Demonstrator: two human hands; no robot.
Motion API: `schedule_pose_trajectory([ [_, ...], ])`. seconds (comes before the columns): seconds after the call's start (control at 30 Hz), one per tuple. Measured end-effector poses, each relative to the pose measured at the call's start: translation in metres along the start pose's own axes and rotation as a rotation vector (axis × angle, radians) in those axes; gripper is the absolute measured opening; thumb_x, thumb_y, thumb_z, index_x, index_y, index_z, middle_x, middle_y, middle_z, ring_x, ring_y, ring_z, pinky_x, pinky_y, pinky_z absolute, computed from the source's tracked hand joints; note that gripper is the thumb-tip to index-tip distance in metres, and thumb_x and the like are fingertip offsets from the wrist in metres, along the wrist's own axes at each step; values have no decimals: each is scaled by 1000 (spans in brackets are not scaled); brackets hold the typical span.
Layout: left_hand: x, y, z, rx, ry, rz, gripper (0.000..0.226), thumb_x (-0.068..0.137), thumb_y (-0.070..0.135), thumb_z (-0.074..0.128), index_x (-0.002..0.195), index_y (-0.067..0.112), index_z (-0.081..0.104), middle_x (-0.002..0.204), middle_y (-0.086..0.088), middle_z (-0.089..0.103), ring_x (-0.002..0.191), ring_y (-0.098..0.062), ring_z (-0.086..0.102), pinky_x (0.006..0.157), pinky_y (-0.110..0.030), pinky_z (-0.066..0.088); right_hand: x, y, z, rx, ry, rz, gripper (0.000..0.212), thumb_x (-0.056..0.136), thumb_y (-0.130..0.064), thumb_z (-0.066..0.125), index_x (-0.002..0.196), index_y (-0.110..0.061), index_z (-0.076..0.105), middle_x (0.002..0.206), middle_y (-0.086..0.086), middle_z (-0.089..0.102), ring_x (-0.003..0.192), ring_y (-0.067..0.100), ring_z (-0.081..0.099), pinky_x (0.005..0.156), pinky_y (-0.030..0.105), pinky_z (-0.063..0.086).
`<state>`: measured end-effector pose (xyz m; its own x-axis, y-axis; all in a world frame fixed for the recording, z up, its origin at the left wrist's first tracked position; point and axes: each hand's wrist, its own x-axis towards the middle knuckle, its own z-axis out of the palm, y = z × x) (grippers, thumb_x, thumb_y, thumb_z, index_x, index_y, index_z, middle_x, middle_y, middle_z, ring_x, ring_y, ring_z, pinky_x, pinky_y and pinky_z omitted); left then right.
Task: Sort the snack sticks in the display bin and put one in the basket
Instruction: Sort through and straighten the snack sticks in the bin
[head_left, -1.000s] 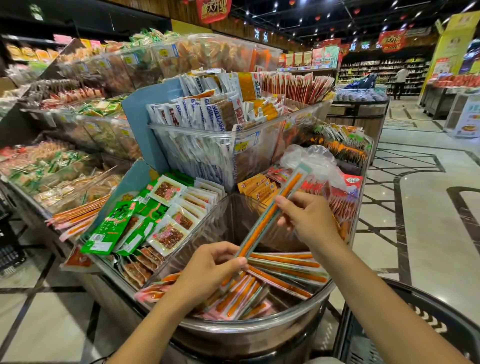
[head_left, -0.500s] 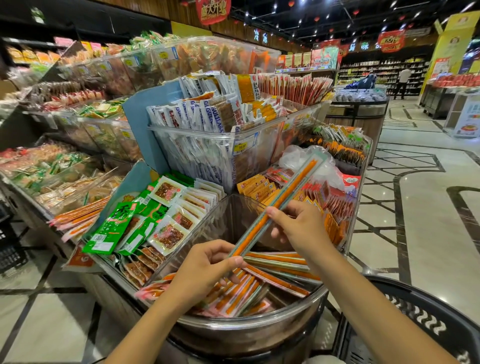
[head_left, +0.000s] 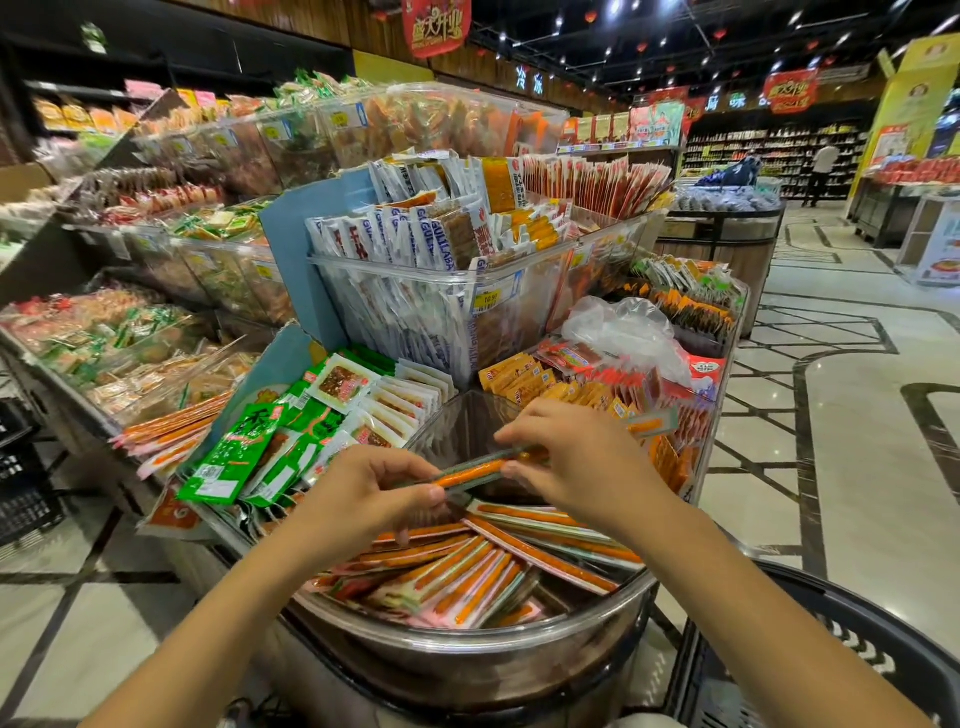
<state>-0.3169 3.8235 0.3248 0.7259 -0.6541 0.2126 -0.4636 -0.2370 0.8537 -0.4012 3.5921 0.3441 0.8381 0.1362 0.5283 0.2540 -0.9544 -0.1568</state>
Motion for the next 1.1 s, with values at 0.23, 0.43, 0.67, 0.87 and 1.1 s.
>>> schedule_pose_trajectory([
  [0.23, 11, 25, -21, 12, 119, 83, 13, 77, 11, 81, 87, 4, 77, 65, -8, 71, 52, -13, 60, 48, -21, 46, 7, 2, -6, 267, -120, 197, 11, 84, -38, 79, 91, -30, 76, 81, -17, 66, 76, 2, 61, 71, 30, 53],
  [0.43, 24, 25, -19, -110, 226, 70, 25, 82, 12, 79, 104, 7, 70, 83, -16, 75, 63, -21, 70, 50, -25, 50, 5, 8, -15, 638, 96, 387, 9, 84, -21, 81, 80, -18, 73, 72, -7, 68, 57, 1, 59, 57, 19, 49],
  [0.67, 25, 6, 27, -25, 8, -12, 14, 87, 17, 78, 100, 17, 75, 93, -4, 78, 87, -18, 75, 72, -28, 59, -3, 17, -12, 1122, 259, 618, 16, 96, -12, 66, 92, 0, 57, 61, 9, 58, 43, 11, 51, 41, 20, 43],
  [0.87, 22, 2, 58, -75, -138, -21, 13, 87, 19, 79, 99, 15, 75, 87, -12, 76, 81, -24, 73, 70, -32, 60, -7, 19, -4, 1403, 348, 691, 13, 99, -12, 61, 91, -6, 52, 52, 0, 53, 48, 13, 54, 46, 24, 50],
  [1.1, 22, -12, 51, -52, -103, -61, 5, 90, 13, 74, 94, 9, 75, 83, -14, 76, 66, -24, 70, 64, -30, 54, -13, 25, -2, 1198, 429, 685, 20, 97, -13, 66, 106, 2, 54, 82, 15, 65, 51, 15, 59, 49, 25, 53],
])
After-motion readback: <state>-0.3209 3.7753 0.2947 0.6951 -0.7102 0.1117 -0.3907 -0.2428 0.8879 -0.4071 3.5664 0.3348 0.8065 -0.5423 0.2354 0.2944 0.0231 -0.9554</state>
